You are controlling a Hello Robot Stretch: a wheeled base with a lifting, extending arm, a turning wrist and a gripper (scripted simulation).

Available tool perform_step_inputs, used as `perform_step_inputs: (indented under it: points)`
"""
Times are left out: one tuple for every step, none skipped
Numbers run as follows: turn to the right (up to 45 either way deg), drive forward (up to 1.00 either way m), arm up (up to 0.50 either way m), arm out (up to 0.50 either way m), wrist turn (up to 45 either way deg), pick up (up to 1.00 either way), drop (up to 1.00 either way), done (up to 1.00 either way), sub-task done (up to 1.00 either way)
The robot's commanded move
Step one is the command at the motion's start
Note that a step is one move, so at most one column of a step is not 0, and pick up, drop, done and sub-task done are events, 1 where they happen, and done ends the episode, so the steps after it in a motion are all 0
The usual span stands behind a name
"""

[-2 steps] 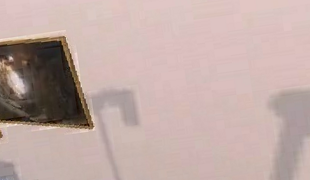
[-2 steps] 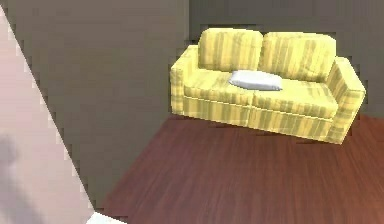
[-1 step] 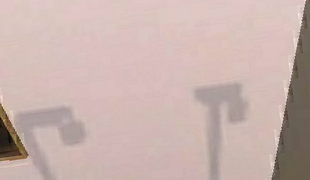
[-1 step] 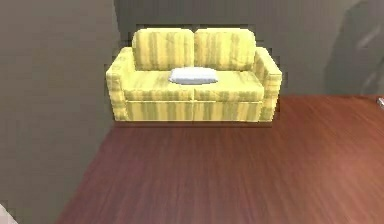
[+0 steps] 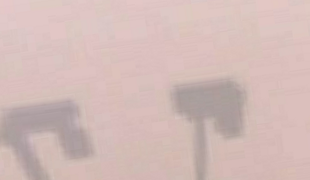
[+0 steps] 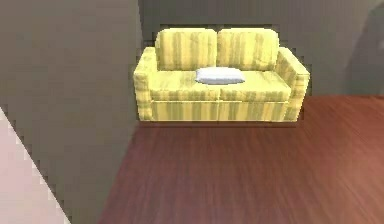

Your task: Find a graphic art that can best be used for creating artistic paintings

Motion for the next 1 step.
perform_step_inputs:
  points:
    - [-45.0,0.00,0.00,0.00,0.0,0.00,0.00,0.00,0.00]
